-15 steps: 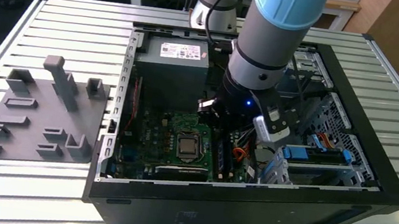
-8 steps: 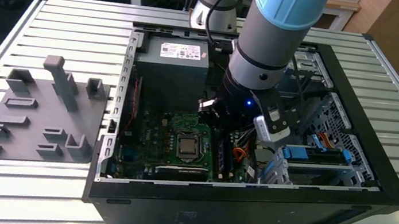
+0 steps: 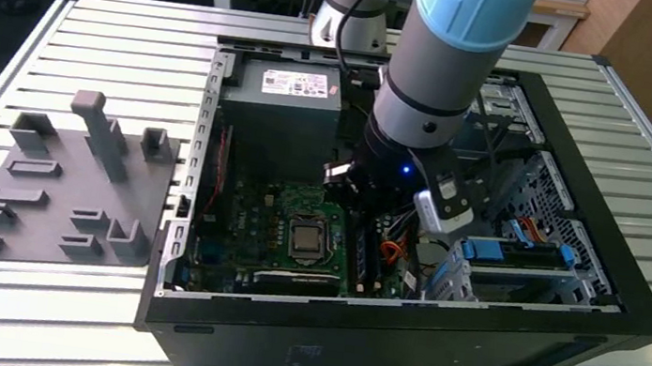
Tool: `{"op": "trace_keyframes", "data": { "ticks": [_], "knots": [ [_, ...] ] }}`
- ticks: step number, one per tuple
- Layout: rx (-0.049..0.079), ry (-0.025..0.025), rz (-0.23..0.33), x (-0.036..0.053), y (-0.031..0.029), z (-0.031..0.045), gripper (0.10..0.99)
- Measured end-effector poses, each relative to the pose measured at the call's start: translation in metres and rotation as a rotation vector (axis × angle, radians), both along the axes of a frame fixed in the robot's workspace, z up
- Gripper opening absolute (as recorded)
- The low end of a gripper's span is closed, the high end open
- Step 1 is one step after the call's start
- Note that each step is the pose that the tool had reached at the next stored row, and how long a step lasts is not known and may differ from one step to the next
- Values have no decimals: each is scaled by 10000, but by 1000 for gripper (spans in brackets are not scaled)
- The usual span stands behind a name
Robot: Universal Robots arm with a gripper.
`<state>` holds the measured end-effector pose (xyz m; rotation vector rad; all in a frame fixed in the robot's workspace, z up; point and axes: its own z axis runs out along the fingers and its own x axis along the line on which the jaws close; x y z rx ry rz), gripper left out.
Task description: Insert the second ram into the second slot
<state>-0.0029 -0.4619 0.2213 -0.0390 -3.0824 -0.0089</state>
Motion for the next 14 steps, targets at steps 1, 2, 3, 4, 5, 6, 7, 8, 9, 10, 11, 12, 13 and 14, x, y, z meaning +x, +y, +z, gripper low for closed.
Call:
{"op": "trace_keyframes", "data": {
  "ticks": [1, 2, 3, 4, 5, 6, 7, 8, 9, 10, 11, 12, 13, 14],
  "knots": [
    [2, 0, 0, 0, 0, -2, 141],
    [2, 0, 0, 0, 0, -4, 141],
    [1, 0, 0, 0, 0, -5, 141],
    [0, 0, 0, 0, 0, -6, 141],
    [0, 0, 0, 0, 0, -6, 141],
    [1, 0, 0, 0, 0, -7, 141],
    [2, -1, 0, 0, 0, -8, 141],
    [4, -1, 0, 0, 0, -11, 141],
    [7, -1, 0, 0, 0, -15, 141],
    [7, -2, 0, 0, 1, -19, 141],
    [5, -1, 0, 0, 0, -25, 141],
    [5, 0, 0, 0, 0, -32, 141],
    [4, 0, 0, 0, 0, -37, 141],
    [3, 0, 0, 0, 0, -42, 141]
  ]
}}
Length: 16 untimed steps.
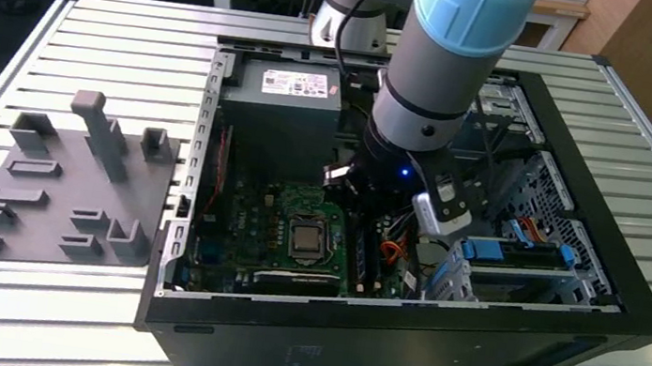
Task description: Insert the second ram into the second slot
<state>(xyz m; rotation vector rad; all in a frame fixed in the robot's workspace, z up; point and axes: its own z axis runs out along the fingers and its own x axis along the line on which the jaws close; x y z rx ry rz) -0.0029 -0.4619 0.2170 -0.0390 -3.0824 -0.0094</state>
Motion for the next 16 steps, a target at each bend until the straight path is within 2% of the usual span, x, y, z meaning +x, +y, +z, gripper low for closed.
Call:
{"op": "trace_keyframes", "data": {
  "ticks": [16],
  "knots": [
    [36, 0, 68, -6, 0, -23, 141]
  ]
}}
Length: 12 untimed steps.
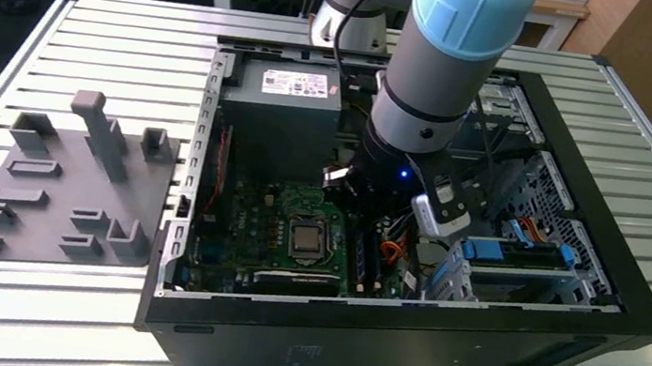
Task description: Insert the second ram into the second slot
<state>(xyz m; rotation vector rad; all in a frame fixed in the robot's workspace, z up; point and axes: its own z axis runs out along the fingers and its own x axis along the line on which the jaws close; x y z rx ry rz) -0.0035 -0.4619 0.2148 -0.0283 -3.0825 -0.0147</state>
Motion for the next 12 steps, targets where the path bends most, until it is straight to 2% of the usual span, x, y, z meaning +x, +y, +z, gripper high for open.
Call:
{"op": "trace_keyframes", "data": {
  "ticks": [12],
  "knots": [
    [-1, 0, 5, -1, 8, -24, 141]
  ]
}}
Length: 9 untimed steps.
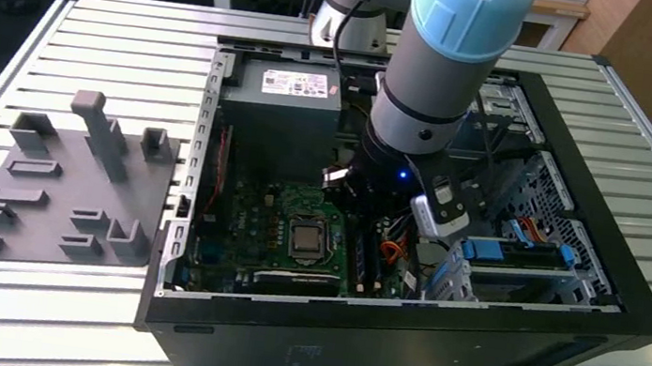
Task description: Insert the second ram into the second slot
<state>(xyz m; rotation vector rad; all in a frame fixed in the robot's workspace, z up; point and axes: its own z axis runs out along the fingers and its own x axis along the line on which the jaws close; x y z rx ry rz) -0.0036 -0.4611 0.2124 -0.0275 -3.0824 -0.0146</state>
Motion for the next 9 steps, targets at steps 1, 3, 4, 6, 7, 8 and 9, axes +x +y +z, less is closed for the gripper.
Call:
{"op": "trace_keyframes", "data": {
  "ticks": [1, 3, 4, 6, 7, 8, 9],
  "knots": [
    [1, 0, 0, 0, 0, 0, 141],
    [2, 0, 0, 0, 0, -1, 149],
    [1, 0, 0, 0, 0, -1, 149],
    [2, -1, -1, 0, 0, 13, 216],
    [1, 0, 0, 0, 0, 33, 216],
    [0, 0, -1, 0, 0, 63, 216],
    [1, 1, -1, 0, 0, 95, 216]
  ]
}}
